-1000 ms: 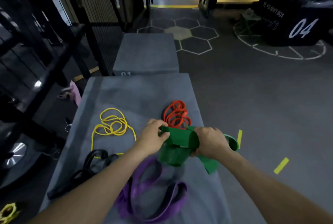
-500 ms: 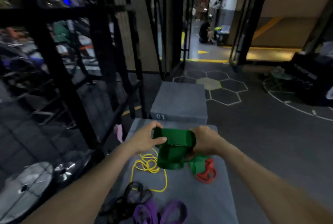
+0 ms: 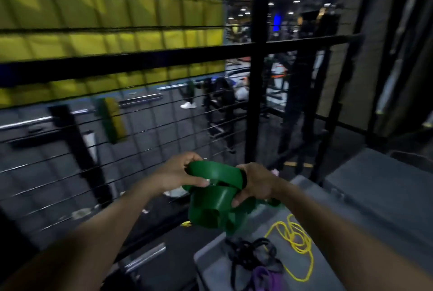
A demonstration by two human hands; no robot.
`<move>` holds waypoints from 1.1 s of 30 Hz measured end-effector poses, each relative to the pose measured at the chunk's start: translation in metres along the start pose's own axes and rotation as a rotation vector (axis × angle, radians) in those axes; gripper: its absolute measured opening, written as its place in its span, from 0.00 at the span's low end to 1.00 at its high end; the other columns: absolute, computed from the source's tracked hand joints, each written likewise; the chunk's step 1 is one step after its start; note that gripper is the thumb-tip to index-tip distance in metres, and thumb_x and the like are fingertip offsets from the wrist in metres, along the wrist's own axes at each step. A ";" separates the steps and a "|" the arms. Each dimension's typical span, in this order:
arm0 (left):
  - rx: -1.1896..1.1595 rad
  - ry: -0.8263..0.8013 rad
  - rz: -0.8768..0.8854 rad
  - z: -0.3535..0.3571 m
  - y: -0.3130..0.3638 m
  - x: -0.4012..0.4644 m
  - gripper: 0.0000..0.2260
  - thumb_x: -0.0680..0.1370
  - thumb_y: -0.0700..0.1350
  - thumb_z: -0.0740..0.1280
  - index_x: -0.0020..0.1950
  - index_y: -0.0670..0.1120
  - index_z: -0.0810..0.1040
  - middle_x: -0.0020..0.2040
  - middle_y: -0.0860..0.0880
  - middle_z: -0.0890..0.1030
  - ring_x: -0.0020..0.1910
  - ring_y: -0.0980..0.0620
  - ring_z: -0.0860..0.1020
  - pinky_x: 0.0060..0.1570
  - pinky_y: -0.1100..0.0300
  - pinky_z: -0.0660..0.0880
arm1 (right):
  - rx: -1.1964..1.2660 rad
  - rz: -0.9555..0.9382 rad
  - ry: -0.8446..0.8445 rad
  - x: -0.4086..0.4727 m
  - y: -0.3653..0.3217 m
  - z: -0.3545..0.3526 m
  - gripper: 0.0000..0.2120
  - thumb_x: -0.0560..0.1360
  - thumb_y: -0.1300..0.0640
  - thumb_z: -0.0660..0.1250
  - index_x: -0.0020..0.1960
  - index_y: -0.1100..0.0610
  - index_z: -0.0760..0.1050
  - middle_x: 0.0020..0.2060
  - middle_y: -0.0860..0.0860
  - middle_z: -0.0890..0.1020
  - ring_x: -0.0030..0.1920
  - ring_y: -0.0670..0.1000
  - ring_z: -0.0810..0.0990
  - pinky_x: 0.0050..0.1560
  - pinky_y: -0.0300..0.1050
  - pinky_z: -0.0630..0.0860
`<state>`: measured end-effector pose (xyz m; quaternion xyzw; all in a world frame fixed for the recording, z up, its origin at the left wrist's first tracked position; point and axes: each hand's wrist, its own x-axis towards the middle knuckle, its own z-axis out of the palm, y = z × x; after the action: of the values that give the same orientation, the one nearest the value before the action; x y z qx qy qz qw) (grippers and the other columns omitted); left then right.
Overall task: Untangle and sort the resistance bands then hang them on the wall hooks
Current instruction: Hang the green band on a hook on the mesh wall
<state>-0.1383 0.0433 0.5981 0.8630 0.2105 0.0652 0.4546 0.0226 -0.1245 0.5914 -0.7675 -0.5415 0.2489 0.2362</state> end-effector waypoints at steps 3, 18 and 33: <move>-0.140 0.189 -0.005 -0.029 -0.001 -0.040 0.13 0.66 0.41 0.77 0.46 0.48 0.78 0.44 0.50 0.81 0.44 0.53 0.79 0.44 0.63 0.76 | 0.013 -0.108 -0.070 0.025 -0.034 0.018 0.15 0.62 0.57 0.79 0.39 0.47 0.74 0.37 0.43 0.78 0.41 0.42 0.78 0.42 0.36 0.72; -0.428 0.693 -0.029 -0.131 -0.004 -0.105 0.04 0.71 0.48 0.72 0.43 0.49 0.81 0.25 0.61 0.75 0.33 0.55 0.69 0.37 0.61 0.66 | -0.117 -0.216 -0.092 0.105 -0.181 0.044 0.10 0.80 0.52 0.56 0.51 0.57 0.72 0.51 0.56 0.79 0.48 0.54 0.77 0.44 0.43 0.73; -0.501 0.617 0.095 -0.201 -0.004 -0.114 0.12 0.64 0.53 0.74 0.40 0.47 0.81 0.28 0.52 0.68 0.29 0.53 0.65 0.32 0.61 0.65 | 0.057 -0.332 0.040 0.145 -0.251 0.020 0.17 0.80 0.52 0.56 0.51 0.65 0.76 0.47 0.60 0.83 0.47 0.57 0.82 0.56 0.54 0.77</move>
<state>-0.3039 0.1494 0.7201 0.6743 0.2747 0.3914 0.5628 -0.1273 0.0906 0.7163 -0.6652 -0.6490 0.2064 0.3062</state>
